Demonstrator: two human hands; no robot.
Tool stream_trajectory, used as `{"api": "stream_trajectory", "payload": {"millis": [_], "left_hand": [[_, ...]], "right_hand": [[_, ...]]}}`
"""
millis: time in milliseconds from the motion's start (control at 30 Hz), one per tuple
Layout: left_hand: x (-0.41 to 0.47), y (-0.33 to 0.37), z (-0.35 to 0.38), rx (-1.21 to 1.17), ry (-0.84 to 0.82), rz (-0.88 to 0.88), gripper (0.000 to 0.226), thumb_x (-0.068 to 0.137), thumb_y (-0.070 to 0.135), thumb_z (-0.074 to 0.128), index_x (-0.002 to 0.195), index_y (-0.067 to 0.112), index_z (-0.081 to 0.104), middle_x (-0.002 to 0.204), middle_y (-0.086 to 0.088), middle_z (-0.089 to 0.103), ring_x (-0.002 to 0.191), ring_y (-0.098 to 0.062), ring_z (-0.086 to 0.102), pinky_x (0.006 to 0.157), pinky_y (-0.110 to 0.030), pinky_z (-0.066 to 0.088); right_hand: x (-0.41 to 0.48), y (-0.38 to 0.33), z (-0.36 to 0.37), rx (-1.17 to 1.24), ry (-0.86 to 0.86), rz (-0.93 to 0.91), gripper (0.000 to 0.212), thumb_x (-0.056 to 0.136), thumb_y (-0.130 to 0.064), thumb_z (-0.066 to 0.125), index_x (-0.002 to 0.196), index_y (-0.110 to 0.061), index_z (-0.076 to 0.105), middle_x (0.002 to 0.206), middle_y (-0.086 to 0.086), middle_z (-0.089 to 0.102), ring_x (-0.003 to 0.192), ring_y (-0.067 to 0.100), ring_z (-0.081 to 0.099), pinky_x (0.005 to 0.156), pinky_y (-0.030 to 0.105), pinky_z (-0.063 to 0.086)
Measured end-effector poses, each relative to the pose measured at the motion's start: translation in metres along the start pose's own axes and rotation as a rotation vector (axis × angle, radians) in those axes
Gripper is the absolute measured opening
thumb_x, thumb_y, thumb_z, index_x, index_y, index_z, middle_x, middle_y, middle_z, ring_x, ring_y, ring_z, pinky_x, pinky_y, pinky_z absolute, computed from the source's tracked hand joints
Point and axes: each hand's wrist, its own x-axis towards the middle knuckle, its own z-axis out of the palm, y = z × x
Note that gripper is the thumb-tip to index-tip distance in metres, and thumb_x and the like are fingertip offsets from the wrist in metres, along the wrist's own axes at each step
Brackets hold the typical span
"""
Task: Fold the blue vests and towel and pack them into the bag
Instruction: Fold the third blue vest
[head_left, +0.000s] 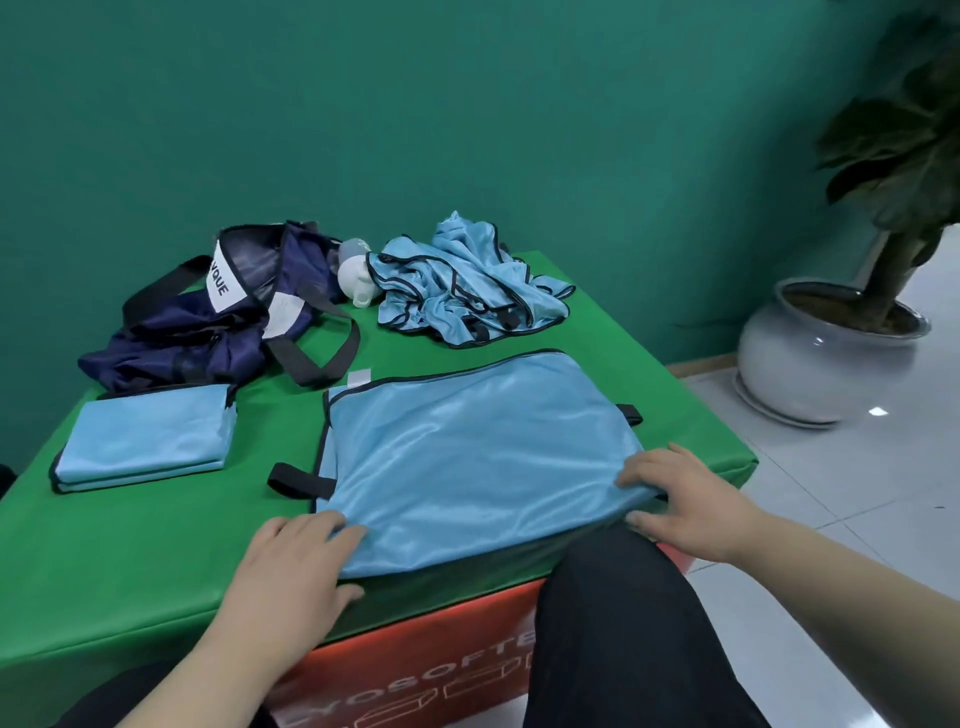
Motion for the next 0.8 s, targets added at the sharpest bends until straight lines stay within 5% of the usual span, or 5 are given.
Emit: {"api": "stream_trajectory", "payload": {"millis": [100, 200, 367, 533, 800], "left_hand": [[0.004, -0.008, -0.005, -0.002, 0.002, 0.021, 0.058, 0.045, 0.051, 0.095, 0.096, 0.032, 0.075, 0.090, 0.018, 0.067, 0.075, -0.012, 0.069, 0.068, -0.035, 0.052], [0.010, -0.018, -0.007, -0.039, -0.039, -0.003, 0.038, 0.056, 0.032, 0.092, 0.089, 0.035, 0.073, 0.085, 0.021, 0.069, 0.072, -0.015, 0.069, 0.065, -0.033, 0.053], [0.015, -0.023, -0.028, -0.184, -0.030, -0.191, 0.007, 0.087, 0.026, 0.063, 0.087, 0.032, 0.059, 0.075, 0.010, 0.062, 0.073, -0.015, 0.059, 0.063, -0.033, 0.050], [0.013, -0.037, -0.037, -0.167, -0.016, -0.268, 0.012, 0.086, 0.028, 0.064, 0.078, 0.033, 0.058, 0.068, 0.009, 0.056, 0.067, -0.008, 0.054, 0.061, -0.032, 0.049], [0.010, -0.040, -0.036, -0.100, -0.032, -0.289, 0.017, 0.083, 0.024, 0.068, 0.075, 0.035, 0.059, 0.061, 0.010, 0.053, 0.060, -0.009, 0.052, 0.055, -0.032, 0.046]], "right_hand": [[0.002, 0.009, 0.000, -0.004, -0.004, -0.021, 0.050, 0.074, -0.053, 0.067, 0.116, -0.027, 0.069, 0.116, -0.016, 0.062, 0.113, 0.007, 0.055, 0.106, 0.040, 0.042], [0.005, 0.017, 0.001, -0.013, 0.002, -0.015, 0.054, 0.075, -0.046, 0.081, 0.123, -0.026, 0.066, 0.120, -0.016, 0.058, 0.115, 0.007, 0.053, 0.105, 0.029, 0.040], [0.010, 0.021, 0.001, 0.029, 0.038, 0.025, 0.053, 0.074, -0.041, 0.085, 0.122, -0.025, 0.065, 0.114, -0.015, 0.056, 0.107, 0.007, 0.054, 0.098, 0.027, 0.043], [0.009, 0.024, -0.002, -0.020, 0.133, 0.051, 0.027, 0.079, -0.024, 0.082, 0.105, -0.025, 0.072, 0.092, -0.016, 0.062, 0.086, 0.008, 0.058, 0.080, 0.030, 0.050], [0.010, 0.031, -0.021, -0.152, 0.082, 0.051, 0.021, 0.084, -0.041, 0.077, 0.093, -0.023, 0.069, 0.083, -0.011, 0.060, 0.083, 0.013, 0.054, 0.071, 0.027, 0.040]]}}
